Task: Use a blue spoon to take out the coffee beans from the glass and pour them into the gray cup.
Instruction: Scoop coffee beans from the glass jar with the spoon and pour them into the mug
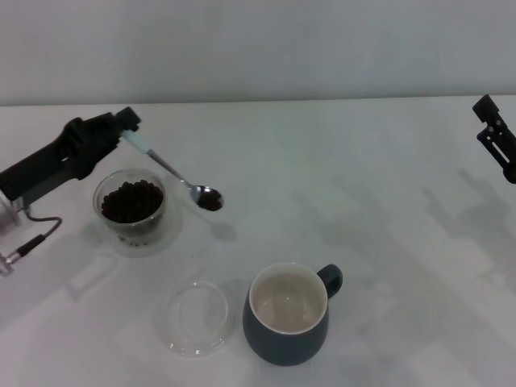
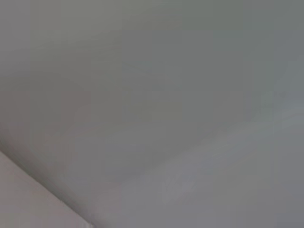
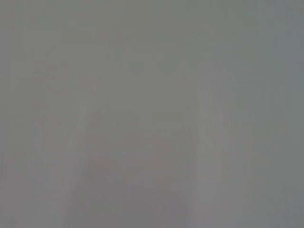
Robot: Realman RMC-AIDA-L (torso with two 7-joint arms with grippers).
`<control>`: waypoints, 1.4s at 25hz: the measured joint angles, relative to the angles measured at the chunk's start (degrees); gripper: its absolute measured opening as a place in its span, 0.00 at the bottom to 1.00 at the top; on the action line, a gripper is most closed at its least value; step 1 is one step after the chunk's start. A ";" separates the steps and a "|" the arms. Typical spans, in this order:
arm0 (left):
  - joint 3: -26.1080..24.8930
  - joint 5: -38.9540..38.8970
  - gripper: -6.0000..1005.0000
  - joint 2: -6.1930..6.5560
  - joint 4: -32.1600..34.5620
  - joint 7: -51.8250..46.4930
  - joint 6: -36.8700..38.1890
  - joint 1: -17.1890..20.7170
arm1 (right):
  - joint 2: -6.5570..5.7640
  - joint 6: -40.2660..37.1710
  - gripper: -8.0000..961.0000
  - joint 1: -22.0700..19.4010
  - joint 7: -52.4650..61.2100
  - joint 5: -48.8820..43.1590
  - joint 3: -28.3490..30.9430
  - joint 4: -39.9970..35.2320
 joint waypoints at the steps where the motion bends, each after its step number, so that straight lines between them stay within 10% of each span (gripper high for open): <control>1: 0.04 0.00 0.13 -0.06 0.00 0.00 0.29 -0.06 | 0.00 -0.15 0.81 -0.04 0.00 0.00 0.00 0.00; 35: 16.50 -0.75 0.13 -1.80 0.80 15.01 2.75 -3.71 | 0.00 -1.84 0.81 -0.92 2.79 0.08 -0.19 0.00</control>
